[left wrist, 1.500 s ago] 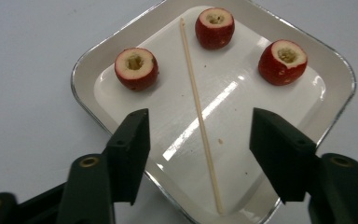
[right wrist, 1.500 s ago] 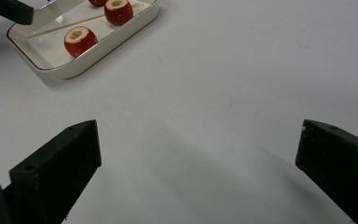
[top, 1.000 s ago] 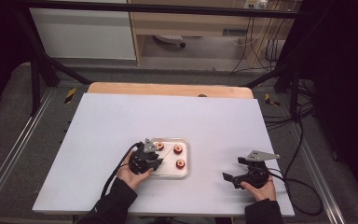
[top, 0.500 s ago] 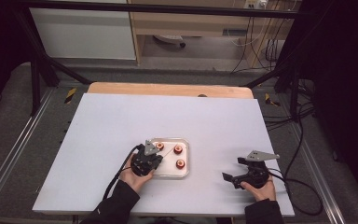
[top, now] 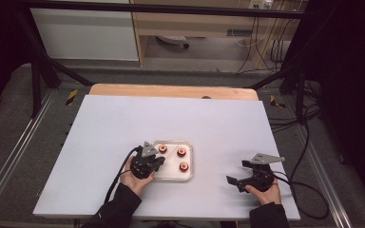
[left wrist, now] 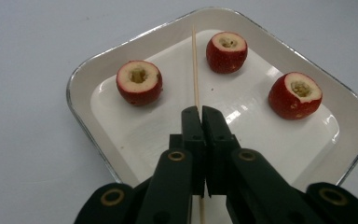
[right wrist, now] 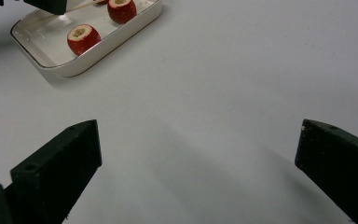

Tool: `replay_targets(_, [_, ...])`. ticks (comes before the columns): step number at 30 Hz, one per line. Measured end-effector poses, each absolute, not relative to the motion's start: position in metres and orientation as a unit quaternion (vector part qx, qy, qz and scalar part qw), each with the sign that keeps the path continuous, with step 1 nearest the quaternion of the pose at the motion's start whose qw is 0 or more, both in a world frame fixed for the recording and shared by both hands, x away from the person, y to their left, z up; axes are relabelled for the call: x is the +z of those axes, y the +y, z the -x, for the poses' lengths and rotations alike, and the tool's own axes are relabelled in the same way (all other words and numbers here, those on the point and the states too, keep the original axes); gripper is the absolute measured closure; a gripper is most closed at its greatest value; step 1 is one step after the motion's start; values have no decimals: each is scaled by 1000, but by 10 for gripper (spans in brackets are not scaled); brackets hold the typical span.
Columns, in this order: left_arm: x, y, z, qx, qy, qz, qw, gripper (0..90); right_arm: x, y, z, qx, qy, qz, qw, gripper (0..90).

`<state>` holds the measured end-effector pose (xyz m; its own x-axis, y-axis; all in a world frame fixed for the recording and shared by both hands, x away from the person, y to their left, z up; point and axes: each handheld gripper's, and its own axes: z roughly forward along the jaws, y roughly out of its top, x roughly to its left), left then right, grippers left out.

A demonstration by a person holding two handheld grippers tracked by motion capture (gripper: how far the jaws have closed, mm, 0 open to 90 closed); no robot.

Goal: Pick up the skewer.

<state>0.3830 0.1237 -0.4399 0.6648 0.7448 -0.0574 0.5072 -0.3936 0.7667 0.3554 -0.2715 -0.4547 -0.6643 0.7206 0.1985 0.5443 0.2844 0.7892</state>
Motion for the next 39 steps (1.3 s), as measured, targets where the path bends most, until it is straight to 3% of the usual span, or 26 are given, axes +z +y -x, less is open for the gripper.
replay_targets(22, [-414, 132, -373, 137, 333, -829, 428, 885, -447, -260, -353, 438, 808, -373, 123, 5])
replay_targets(39, [-398, 119, -366, 101, 282, -859, 416, 886, -415, -218, -346, 388, 852, -292, 197, 18])
